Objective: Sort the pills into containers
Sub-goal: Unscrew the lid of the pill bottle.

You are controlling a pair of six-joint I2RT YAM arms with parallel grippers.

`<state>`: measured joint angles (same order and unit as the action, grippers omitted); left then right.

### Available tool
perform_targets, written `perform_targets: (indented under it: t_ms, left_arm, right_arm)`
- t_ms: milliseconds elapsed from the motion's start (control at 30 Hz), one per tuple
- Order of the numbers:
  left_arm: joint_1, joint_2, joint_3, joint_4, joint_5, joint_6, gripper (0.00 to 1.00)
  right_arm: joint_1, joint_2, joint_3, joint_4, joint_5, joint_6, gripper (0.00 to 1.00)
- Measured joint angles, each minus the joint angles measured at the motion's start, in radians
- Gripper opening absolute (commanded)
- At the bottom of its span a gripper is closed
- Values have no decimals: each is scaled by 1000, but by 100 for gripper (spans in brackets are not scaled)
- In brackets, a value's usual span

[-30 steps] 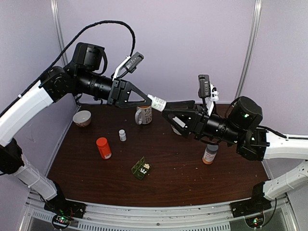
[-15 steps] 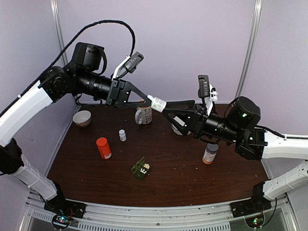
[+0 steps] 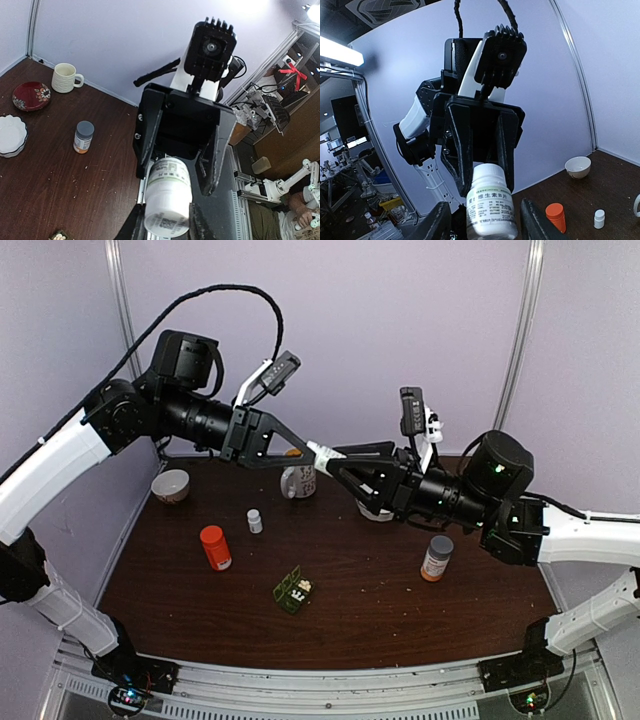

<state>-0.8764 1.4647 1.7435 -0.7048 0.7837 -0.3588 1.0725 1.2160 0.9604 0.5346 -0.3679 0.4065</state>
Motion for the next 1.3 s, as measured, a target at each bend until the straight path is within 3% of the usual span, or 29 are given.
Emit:
perform_targets:
  t_ms: [167,367,833,1033,1300]
  left_arm:
    - [-1,0,-1,1,5,-2,0]
    - [-1,0,-1,1,6,-2,0]
    - [-2,-3,-3,8,2,-26,4]
    - [-2,3,-2,7,-2,-152,0]
    - [-2,7,-38,93,5,-458,1]
  right_arm:
    - [-2,10,0,-9,-3,-1,53]
    - [-4,10,0,-11,-14,1,31]
    - [-8,10,0,-7,-36,-13,23]
    - [-10,3,-4,-21,-20,-194,22]
    - [-10,-26,-23,-34,38,-498,18]
